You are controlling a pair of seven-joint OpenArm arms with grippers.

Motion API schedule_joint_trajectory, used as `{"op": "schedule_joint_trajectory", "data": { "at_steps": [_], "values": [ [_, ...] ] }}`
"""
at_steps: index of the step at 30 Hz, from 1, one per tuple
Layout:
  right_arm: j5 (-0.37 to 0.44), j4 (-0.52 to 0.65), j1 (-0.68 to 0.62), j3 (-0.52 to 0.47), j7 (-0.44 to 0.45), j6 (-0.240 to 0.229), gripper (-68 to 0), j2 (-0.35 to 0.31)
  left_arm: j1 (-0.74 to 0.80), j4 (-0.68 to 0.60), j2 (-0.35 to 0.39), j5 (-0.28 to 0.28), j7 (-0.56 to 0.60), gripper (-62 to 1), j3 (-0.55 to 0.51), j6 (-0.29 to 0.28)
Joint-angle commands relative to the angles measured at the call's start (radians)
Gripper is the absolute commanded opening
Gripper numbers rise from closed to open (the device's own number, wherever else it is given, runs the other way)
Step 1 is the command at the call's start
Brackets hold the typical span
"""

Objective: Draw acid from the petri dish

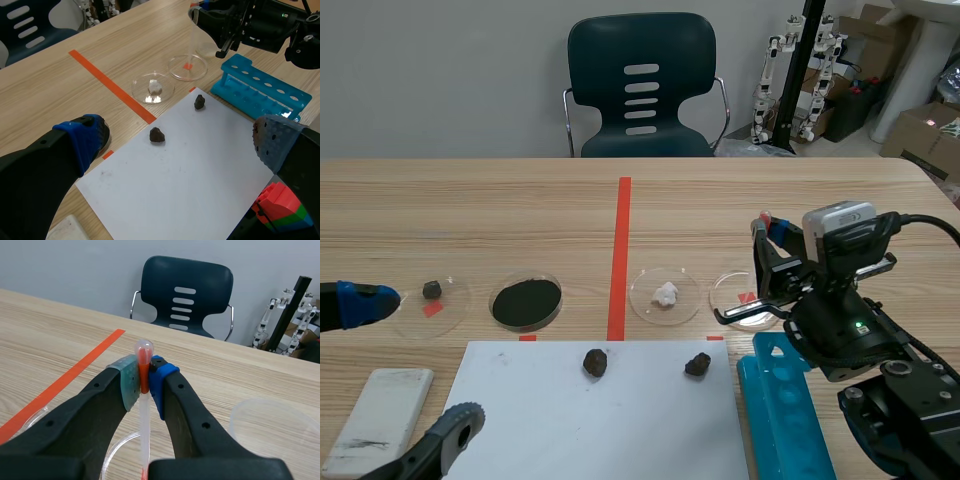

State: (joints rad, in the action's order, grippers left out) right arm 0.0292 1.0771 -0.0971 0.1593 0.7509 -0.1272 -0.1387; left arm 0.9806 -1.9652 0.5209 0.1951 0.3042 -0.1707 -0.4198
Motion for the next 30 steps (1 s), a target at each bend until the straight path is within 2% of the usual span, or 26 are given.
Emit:
{"op": "schedule_joint_trajectory", "data": {
  "at_steps": [1,30],
  "values": [
    [0.008,0.012,0.014,-0.001,0.004,0.000,-60.6,0.000,-0.003,-0.010,-0.003,0.011,0.017,1.3,0.003,0.002],
    [0.008,0.012,0.014,-0.001,0.008,0.000,-59.4,0.000,-0.003,-0.010,-0.003,0.011,0.017,1.3,0.003,0.002]
  ]
}}
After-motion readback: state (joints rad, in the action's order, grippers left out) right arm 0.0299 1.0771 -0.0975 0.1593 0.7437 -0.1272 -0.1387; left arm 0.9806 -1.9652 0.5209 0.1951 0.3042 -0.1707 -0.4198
